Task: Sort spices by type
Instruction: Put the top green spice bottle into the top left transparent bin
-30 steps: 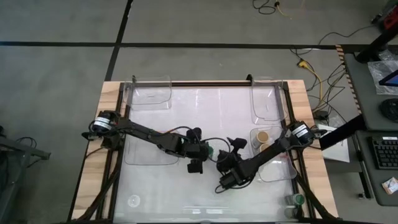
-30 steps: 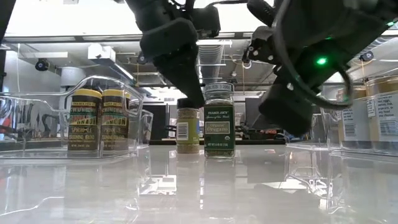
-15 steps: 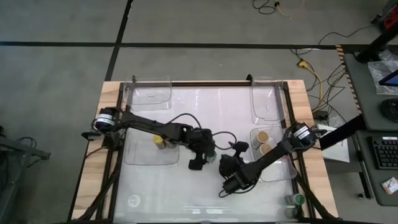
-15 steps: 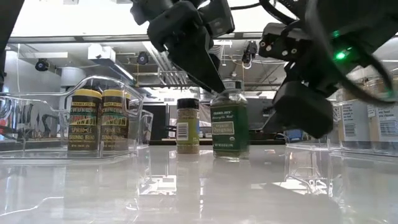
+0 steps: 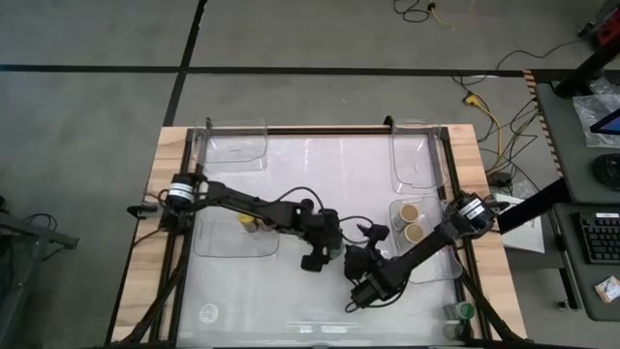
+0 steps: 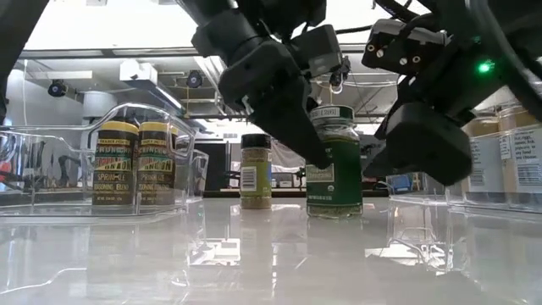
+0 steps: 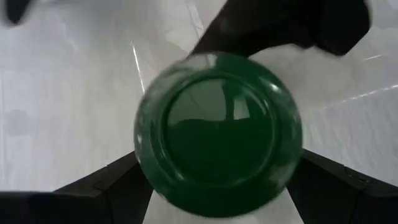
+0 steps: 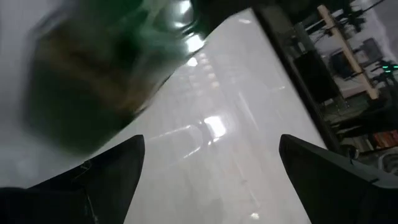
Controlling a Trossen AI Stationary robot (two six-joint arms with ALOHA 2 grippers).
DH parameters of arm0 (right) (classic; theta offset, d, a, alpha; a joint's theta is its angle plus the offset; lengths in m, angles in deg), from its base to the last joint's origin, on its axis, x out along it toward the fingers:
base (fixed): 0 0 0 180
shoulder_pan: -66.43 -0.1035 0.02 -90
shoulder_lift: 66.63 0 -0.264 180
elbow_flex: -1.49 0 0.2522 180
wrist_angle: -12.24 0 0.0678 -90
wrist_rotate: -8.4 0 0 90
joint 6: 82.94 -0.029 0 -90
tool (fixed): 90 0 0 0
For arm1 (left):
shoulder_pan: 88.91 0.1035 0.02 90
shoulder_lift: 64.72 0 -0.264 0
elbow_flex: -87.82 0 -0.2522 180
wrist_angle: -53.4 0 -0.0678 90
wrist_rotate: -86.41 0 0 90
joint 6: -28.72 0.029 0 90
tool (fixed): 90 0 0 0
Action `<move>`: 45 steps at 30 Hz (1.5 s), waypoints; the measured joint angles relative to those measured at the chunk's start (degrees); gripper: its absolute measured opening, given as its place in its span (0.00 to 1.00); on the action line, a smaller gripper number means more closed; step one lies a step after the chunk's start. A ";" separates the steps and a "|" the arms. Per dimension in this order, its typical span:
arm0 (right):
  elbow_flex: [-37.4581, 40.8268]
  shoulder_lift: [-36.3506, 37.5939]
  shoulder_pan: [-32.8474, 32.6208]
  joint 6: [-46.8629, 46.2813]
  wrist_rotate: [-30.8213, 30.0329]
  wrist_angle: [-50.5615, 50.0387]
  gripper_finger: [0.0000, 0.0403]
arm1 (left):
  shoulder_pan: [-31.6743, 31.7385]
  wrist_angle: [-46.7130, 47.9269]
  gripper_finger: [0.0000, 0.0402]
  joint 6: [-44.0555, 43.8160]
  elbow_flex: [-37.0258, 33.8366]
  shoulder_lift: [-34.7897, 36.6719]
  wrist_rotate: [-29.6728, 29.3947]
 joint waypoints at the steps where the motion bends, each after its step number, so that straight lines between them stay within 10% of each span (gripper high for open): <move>1: 0.02 0.00 0.19 -0.53 -1.11 0.04 0.90 | -0.21 0.04 0.76 0.03 0.55 -0.19 0.01; 19: 0.07 1.38 0.70 -1.42 -1.14 1.60 0.90 | -0.89 2.05 0.76 4.42 3.28 -1.18 -0.02; 28: 0.02 1.92 0.03 10.36 18.47 8.75 0.90 | -1.06 5.95 0.76 4.03 4.29 -0.68 0.00; 45: 0.48 2.27 1.58 24.30 6.85 21.41 0.90 | -3.05 10.54 0.76 1.98 4.27 -0.31 -1.03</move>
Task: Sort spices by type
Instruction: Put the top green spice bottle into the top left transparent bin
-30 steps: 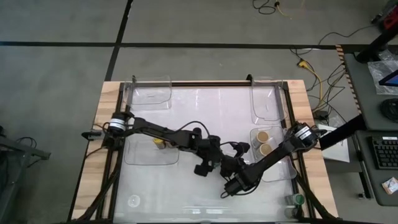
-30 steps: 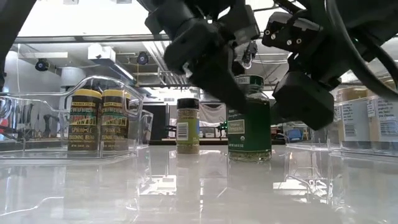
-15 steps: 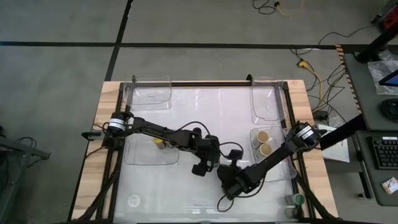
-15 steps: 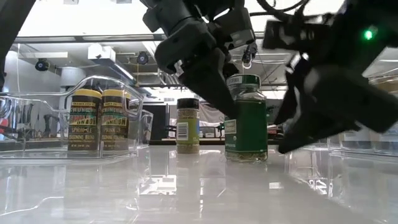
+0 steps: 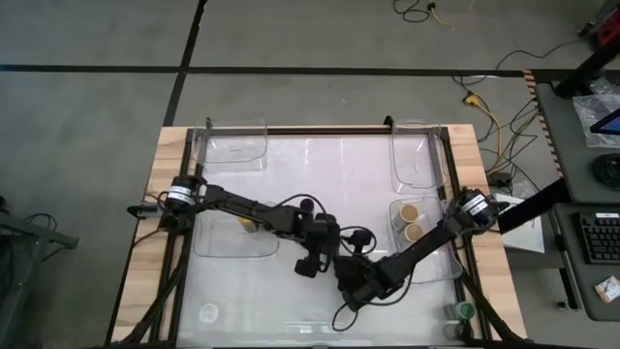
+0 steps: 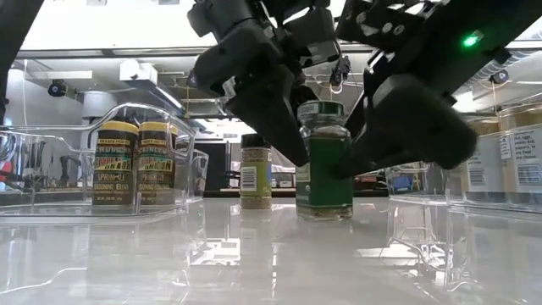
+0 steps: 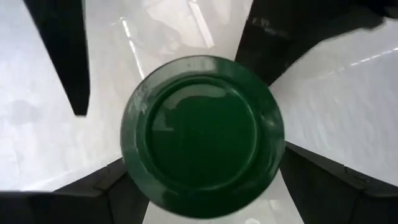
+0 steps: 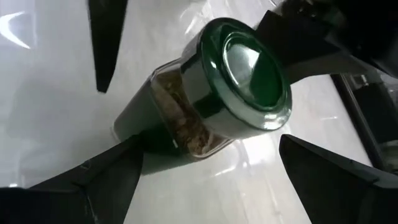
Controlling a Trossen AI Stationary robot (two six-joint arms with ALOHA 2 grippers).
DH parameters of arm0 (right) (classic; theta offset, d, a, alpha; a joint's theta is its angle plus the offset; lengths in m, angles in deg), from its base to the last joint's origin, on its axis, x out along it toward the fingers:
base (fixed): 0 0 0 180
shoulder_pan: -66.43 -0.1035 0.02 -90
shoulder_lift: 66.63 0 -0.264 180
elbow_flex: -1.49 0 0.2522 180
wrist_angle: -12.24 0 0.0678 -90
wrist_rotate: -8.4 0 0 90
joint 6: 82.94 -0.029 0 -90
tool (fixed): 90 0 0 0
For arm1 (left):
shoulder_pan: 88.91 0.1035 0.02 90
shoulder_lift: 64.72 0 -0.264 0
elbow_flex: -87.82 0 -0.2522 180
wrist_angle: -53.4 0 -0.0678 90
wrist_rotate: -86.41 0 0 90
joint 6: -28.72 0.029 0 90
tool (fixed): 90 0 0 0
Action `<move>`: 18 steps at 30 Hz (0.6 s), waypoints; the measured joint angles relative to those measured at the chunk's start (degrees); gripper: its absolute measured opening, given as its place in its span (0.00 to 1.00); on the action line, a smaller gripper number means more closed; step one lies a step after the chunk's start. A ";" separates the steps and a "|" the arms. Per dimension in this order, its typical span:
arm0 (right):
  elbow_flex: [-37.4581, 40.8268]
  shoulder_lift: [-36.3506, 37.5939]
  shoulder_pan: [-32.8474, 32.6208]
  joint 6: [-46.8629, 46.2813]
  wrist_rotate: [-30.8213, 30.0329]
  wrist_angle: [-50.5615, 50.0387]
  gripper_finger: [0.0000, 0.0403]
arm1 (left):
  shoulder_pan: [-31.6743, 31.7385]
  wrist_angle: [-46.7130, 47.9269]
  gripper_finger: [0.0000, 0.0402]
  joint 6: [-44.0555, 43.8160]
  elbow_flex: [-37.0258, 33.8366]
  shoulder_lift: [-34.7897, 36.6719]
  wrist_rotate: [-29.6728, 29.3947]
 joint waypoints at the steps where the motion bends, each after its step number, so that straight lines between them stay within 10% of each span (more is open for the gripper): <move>1: 0.00 0.00 0.37 0.03 -0.07 -0.69 0.90 | 0.06 0.02 0.76 0.02 0.00 0.02 -0.24; 18: 0.11 0.09 1.10 -5.67 -3.64 -13.42 0.90 | 0.60 3.93 0.76 2.29 -0.04 0.31 -2.93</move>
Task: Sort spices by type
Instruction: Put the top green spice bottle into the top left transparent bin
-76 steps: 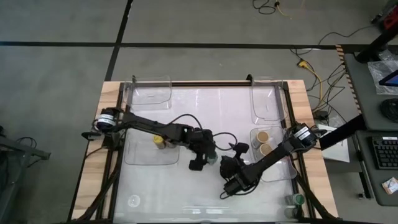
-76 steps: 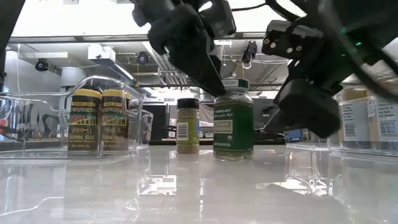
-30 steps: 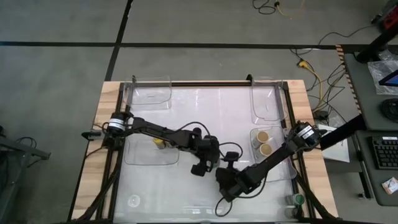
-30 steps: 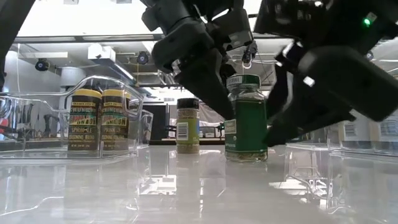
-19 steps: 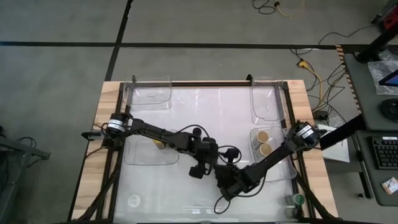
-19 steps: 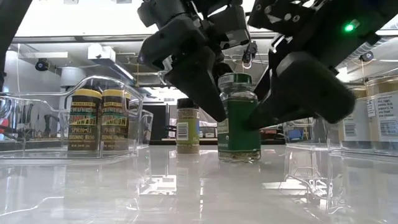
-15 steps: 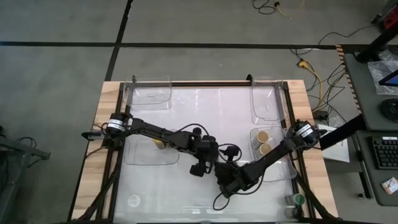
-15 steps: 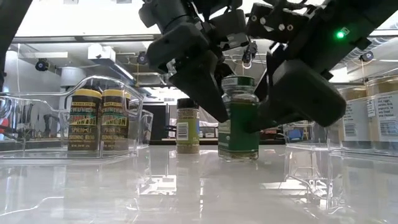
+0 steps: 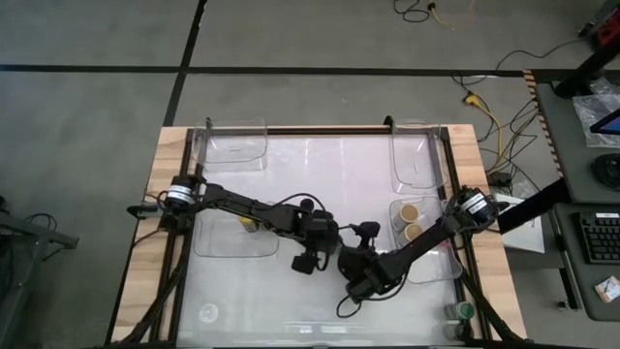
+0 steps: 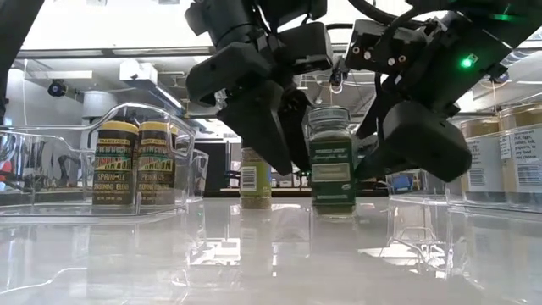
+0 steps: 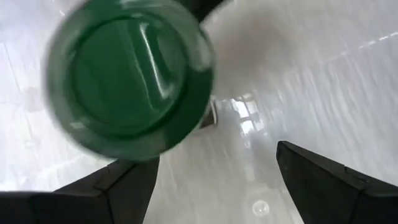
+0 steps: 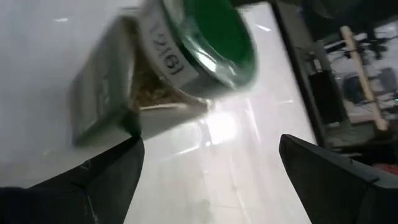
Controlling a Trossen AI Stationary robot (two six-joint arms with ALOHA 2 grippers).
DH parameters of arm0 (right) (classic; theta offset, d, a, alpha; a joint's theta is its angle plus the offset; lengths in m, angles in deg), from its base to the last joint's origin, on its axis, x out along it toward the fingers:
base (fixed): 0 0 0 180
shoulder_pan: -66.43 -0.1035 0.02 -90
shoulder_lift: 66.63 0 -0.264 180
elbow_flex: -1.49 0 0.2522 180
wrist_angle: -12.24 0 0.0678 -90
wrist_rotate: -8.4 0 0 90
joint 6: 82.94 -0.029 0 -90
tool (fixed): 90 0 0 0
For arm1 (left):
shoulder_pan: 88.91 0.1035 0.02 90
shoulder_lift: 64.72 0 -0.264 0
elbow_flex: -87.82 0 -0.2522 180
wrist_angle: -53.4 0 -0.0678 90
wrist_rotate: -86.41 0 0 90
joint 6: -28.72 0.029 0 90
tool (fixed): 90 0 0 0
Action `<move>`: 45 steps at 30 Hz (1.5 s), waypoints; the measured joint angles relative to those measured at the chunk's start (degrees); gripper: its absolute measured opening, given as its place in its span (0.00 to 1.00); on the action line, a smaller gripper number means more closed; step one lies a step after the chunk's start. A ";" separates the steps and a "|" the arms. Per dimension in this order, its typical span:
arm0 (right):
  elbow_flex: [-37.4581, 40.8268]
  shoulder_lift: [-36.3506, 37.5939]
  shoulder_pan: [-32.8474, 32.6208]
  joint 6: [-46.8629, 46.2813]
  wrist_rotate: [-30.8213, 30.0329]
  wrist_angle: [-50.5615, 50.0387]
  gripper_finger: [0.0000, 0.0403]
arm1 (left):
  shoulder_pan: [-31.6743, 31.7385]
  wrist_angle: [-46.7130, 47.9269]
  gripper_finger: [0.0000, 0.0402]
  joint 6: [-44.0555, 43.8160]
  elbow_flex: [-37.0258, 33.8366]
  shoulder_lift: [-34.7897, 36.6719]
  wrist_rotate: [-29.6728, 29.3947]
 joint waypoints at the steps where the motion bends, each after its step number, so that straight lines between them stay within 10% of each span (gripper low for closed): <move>1: 0.00 0.00 0.02 -0.81 -0.64 -0.79 0.90 | 0.08 0.47 0.76 0.01 0.00 0.07 0.05; 34: 10.63 15.26 -3.60 -16.06 1.19 -1.57 0.90 | 2.02 -28.35 0.76 -12.87 -11.00 1.09 -1.98; 45: 10.63 15.34 -3.60 -15.07 1.15 -1.00 0.90 | 1.98 -28.34 0.45 -15.17 -10.76 1.07 -7.14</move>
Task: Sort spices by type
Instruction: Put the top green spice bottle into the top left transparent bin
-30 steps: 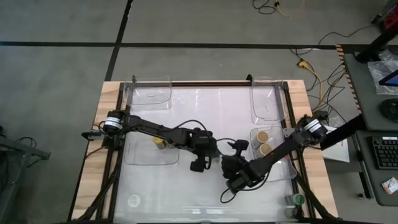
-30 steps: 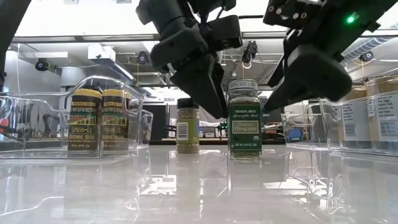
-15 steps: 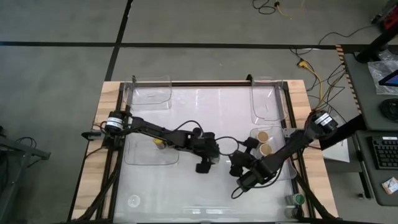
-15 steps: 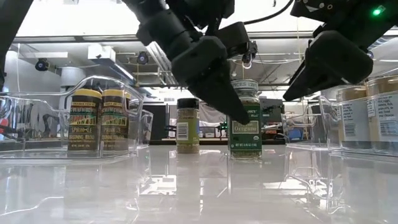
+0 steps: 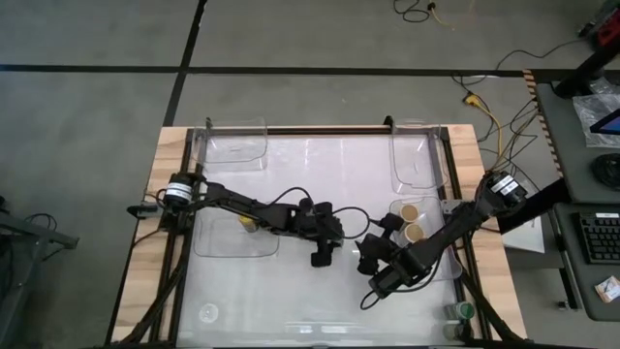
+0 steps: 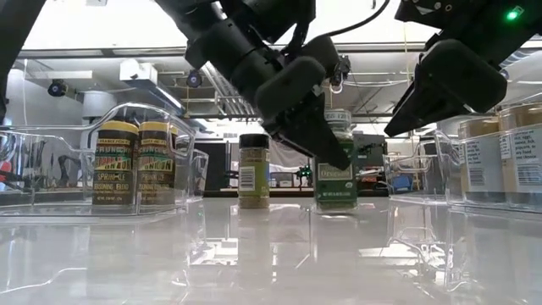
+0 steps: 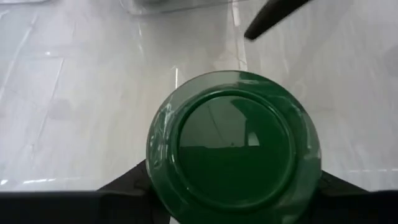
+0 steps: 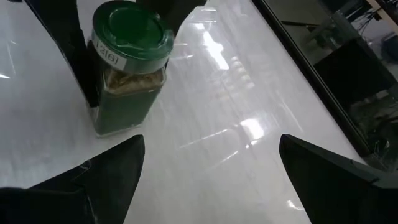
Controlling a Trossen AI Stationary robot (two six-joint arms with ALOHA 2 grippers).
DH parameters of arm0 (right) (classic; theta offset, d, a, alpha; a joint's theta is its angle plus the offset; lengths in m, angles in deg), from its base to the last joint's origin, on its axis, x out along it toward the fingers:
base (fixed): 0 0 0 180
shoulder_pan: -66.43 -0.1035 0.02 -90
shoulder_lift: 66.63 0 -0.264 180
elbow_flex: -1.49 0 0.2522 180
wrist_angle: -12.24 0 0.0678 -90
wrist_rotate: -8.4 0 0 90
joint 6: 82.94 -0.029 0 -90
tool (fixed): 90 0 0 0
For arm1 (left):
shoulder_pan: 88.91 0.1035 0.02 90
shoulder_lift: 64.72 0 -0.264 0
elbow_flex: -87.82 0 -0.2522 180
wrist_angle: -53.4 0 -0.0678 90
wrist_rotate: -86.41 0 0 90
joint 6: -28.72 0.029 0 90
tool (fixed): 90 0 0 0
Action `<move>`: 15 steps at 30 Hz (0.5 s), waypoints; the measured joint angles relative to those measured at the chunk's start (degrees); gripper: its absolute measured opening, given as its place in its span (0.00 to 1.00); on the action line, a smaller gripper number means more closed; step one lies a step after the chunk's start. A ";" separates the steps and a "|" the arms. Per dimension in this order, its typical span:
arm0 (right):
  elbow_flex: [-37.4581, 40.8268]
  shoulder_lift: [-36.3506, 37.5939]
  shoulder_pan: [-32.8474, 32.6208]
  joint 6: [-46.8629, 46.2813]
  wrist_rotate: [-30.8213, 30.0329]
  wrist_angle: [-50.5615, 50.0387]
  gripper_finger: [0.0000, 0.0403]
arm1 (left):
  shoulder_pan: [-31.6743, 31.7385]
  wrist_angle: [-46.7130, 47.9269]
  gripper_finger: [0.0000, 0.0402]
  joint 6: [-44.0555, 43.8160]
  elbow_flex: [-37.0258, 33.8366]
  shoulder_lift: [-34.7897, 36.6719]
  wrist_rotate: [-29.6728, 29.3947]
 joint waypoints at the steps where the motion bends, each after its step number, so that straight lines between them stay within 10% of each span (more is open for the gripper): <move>1: 0.00 0.09 0.00 0.25 0.00 0.05 0.90 | 0.00 0.09 0.45 -0.14 0.34 0.01 0.01; 15: 0.02 3.17 0.00 0.89 -0.09 -0.70 0.90 | 1.89 16.21 0.45 11.07 5.32 18.33 -3.66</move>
